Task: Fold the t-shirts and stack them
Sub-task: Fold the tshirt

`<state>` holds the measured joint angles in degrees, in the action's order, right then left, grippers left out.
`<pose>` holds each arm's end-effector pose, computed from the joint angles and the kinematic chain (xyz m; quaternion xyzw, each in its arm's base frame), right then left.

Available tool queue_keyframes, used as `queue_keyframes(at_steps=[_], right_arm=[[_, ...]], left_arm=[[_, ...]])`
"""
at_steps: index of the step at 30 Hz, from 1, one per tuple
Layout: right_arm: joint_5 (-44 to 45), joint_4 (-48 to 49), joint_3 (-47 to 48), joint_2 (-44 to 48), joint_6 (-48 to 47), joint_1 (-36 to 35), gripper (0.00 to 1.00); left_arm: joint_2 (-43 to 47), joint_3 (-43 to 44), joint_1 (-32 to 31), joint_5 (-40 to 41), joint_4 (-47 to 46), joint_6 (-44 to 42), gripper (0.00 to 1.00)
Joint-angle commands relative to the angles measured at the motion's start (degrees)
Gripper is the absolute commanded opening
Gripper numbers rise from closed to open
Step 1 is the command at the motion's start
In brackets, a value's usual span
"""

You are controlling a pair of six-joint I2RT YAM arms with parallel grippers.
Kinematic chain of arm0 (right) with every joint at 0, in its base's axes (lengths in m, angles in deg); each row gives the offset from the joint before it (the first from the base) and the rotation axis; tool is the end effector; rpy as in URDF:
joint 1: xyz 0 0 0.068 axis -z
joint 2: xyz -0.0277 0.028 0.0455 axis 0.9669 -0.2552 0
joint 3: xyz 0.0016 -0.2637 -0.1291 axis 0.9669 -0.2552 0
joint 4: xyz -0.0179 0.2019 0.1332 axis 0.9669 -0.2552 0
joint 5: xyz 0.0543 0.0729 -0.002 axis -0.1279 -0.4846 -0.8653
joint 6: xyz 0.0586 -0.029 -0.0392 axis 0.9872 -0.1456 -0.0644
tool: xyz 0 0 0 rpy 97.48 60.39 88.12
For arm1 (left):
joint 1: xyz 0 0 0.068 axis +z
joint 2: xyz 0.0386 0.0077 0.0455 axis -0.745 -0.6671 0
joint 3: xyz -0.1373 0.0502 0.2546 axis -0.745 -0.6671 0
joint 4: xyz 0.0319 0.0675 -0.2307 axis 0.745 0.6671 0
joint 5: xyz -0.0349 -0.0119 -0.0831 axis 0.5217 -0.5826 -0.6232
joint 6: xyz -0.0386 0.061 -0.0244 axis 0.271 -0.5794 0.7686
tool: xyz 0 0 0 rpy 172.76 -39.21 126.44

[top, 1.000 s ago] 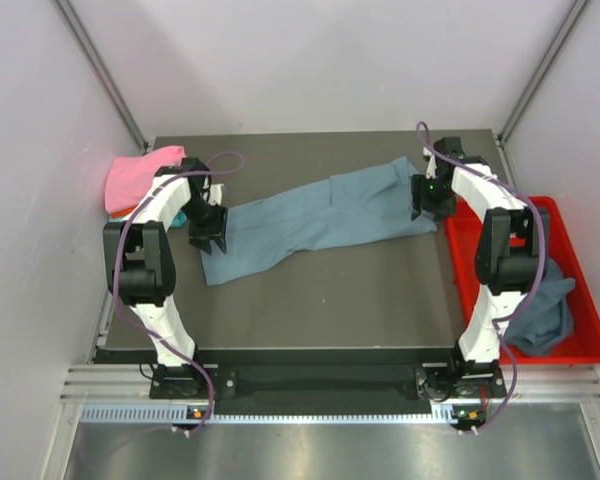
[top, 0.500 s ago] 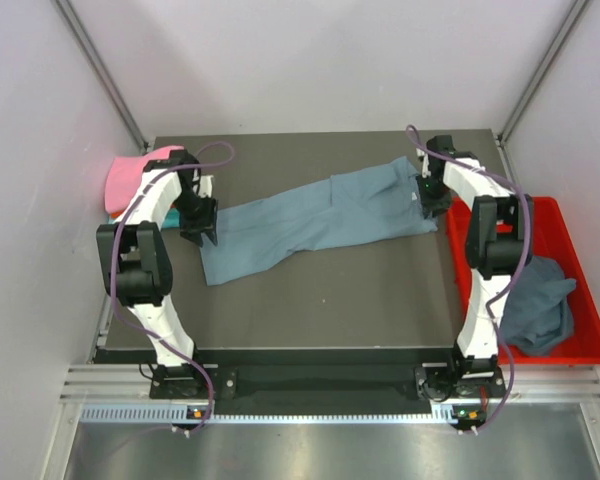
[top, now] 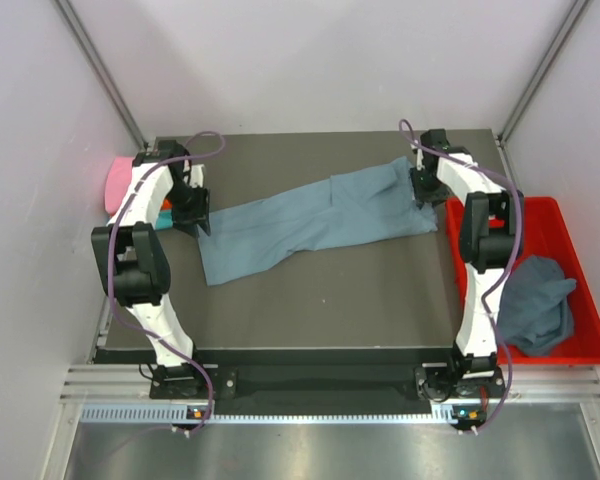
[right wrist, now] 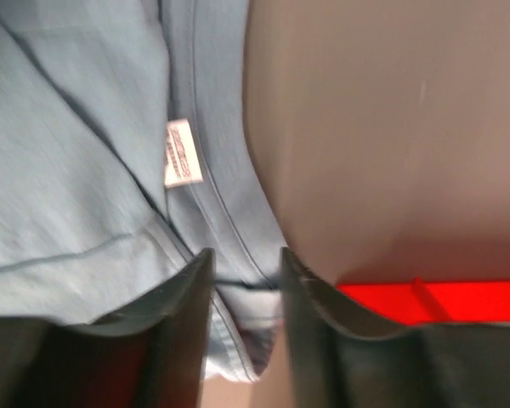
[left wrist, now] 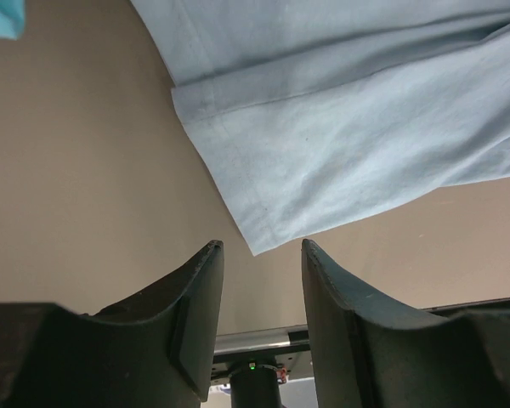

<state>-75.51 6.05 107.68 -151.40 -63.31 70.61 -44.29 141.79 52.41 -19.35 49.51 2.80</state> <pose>0.4630 0.0293 0.1854 -0.0619 0.9774 -0.0599 0.1929 0.3604 0.0170 0.2513 -0.0180 0.9936 -0.0716 0.0857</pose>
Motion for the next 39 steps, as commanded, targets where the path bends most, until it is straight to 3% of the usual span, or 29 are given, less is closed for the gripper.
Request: queue_keyframes(at_steps=[1, 7, 12, 18, 19, 21, 23, 32, 39], right_arm=[[0.79, 0.85, 3.29, -0.83, 0.08, -1.29, 0.42], [0.53, 1.38, 2.15, -1.09, 0.08, -1.64, 0.44], [-0.35, 0.77, 2.06, -2.66, -0.19, -1.64, 0.31], [-1.40, 0.24, 2.76, -4.95, 0.43, -1.46, 0.27], [-1.58, 0.24, 2.76, -5.13, 0.43, -1.46, 0.25], [-2.19, 0.06, 2.85, -5.48, -0.01, -1.20, 0.09], [-1.41, 0.24, 3.46, -5.57, -0.27, -1.11, 0.00], [0.00, 2.70, 15.59, -9.43, -1.59, -0.41, 0.00], [-0.61, 3.84, 22.01, -13.91, -1.51, -1.64, 0.00]], left_arm=[[-1.13, 2.98, 0.23, -1.13, 0.58, -0.48, 0.47], [-1.92, 3.60, 0.41, -3.07, 0.76, -0.13, 0.46], [-1.04, 3.60, 0.58, -2.10, 0.40, -0.66, 0.46], [-0.87, 3.78, 0.85, -0.70, 0.58, -1.01, 0.46], [-0.87, 3.78, 0.93, -0.61, 0.67, -1.09, 0.46], [-0.87, 3.43, 1.02, -0.26, 1.02, -1.10, 0.46], [-0.78, 2.38, 1.20, -0.17, 1.28, -1.36, 0.46], [0.98, -7.72, 1.46, -4.91, 3.92, -2.41, 0.47], [0.80, -10.28, 1.46, -4.64, 5.06, -3.47, 0.48]])
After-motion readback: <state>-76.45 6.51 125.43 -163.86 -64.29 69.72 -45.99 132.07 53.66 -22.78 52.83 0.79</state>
